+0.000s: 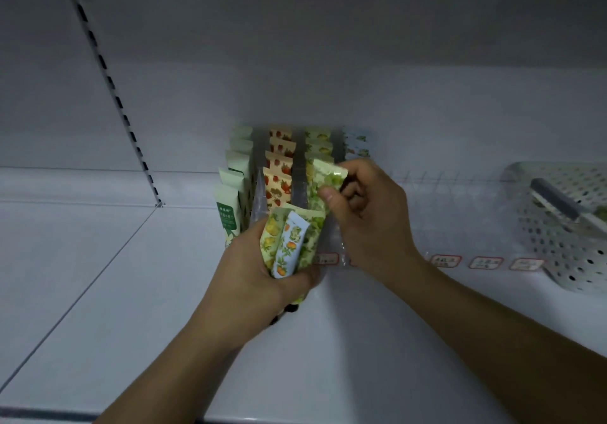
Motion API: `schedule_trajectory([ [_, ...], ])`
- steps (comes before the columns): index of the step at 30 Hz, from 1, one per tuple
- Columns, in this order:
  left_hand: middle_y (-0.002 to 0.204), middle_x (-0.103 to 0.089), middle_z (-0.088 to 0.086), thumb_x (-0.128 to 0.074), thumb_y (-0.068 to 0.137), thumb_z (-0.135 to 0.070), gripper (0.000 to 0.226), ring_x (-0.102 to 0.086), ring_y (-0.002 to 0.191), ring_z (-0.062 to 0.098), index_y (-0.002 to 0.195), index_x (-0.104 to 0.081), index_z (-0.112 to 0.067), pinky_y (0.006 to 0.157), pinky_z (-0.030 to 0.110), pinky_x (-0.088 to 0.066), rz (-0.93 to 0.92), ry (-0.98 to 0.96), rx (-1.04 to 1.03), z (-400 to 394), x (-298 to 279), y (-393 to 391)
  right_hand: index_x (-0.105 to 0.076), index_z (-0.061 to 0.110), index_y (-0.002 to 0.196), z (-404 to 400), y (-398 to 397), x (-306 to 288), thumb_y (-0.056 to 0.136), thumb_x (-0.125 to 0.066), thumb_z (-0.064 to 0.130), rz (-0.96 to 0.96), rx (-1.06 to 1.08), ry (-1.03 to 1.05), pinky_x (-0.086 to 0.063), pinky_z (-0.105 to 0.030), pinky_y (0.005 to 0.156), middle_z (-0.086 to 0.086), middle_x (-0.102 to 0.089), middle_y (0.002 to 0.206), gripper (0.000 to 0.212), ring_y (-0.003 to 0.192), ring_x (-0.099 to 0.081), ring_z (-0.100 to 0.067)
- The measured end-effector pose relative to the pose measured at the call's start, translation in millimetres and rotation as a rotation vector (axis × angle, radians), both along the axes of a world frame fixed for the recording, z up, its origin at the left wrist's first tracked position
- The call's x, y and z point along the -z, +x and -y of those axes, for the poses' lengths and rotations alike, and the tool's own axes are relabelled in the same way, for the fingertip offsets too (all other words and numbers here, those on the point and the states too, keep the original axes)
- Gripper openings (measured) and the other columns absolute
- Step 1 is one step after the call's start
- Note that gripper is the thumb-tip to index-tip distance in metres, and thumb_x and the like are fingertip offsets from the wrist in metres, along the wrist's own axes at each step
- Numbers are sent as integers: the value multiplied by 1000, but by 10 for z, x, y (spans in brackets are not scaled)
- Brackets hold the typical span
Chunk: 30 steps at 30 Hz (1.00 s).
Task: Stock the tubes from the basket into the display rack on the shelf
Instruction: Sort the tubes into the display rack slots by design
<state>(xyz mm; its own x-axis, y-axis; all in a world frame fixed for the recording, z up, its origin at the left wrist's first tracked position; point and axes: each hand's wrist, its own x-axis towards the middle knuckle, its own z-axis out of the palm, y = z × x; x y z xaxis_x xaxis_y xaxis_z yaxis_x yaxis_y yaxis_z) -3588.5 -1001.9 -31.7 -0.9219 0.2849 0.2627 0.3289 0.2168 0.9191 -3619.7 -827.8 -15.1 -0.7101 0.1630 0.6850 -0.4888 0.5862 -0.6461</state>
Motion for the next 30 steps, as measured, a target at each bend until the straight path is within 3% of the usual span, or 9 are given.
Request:
schedule_trajectory([
  [2, 89, -75, 10, -87, 76, -15, 32, -69, 80, 43, 101, -70, -25, 63, 57, -55, 33, 7, -3, -9, -7, -7, -65, 14, 86, -29, 23, -154, 88, -72, 17, -63, -22, -177, -41, -24, 52, 5, -53, 58, 8, 53, -47, -5],
  [5, 84, -76, 4, -85, 75, -9, 28, -70, 74, 35, 93, -71, -26, 59, 47, -56, 43, -10, -10, -9, -25, -24, -64, 20, 85, -219, 78, -435, 89, -69, 7, -247, -8, -282, -41, -18, 52, 13, -55, 60, 14, 53, -51, -3],
  [8, 83, -76, -10, -85, 73, -4, 31, -71, 70, 5, 92, -70, -23, 57, 15, -53, 20, -25, -10, -3, -55, -64, -59, 28, 86, -525, 1, -510, 92, -64, 12, -293, 45, -315, -46, -29, 54, 13, -57, 69, 18, 61, -55, -12],
  [11, 84, -74, -9, -86, 72, -3, 30, -67, 68, -1, 91, -68, -18, 59, 9, -50, -13, -63, -34, -21, -63, -111, -59, 29, 89, -807, -149, -446, 95, -62, 14, -296, 89, -279, -52, -47, 59, 9, -57, 74, 16, 69, -57, -27],
  [14, 82, -73, -16, -88, 71, -6, 34, -67, 71, -4, 91, -66, -23, 59, 6, -48, -64, -66, -73, -71, -64, -72, -60, 29, 90, -927, -232, -392, 95, -63, 15, -265, 91, -239, -56, -46, 63, 16, -59, 74, 15, 73, -62, -25],
  [20, 91, -74, -14, -91, 68, -26, 43, -71, 81, 5, 105, -68, -26, 64, 11, -52, -174, 2, 28, -326, -224, 66, -62, 22, 96, -978, -321, -272, 94, -66, 10, -193, 97, -50, -42, -7, 67, 15, -61, 80, 13, 73, -59, 0],
  [24, 92, -73, -10, -86, 76, -13, 43, -73, 77, 11, 111, -64, -25, 63, 24, -59, -168, -137, 219, -617, -312, -49, -61, 21, 95, -1017, -364, -208, 93, -69, 14, -136, 122, 32, -38, -1, 65, 18, -58, 78, 12, 70, -57, 7],
  [27, 97, -72, -9, -86, 74, -22, 45, -72, 83, 9, 112, -62, -29, 68, 42, -61, -156, -282, 300, -787, -292, -194, -60, 15, 86, -1015, -402, -179, 89, -73, 18, -88, 170, 118, -35, 1, 61, 14, -55, 71, 14, 66, -53, -2],
  [30, 103, -73, -11, -87, 74, -26, 49, -73, 89, 11, 116, -63, -34, 73, 45, -62, -124, -234, 317, -871, -264, -274, -59, 15, 83, -1011, -468, -189, 86, -77, 23, -24, 244, 187, -34, -7, 56, 7, -57, 72, 20, 67, -53, -8],
])
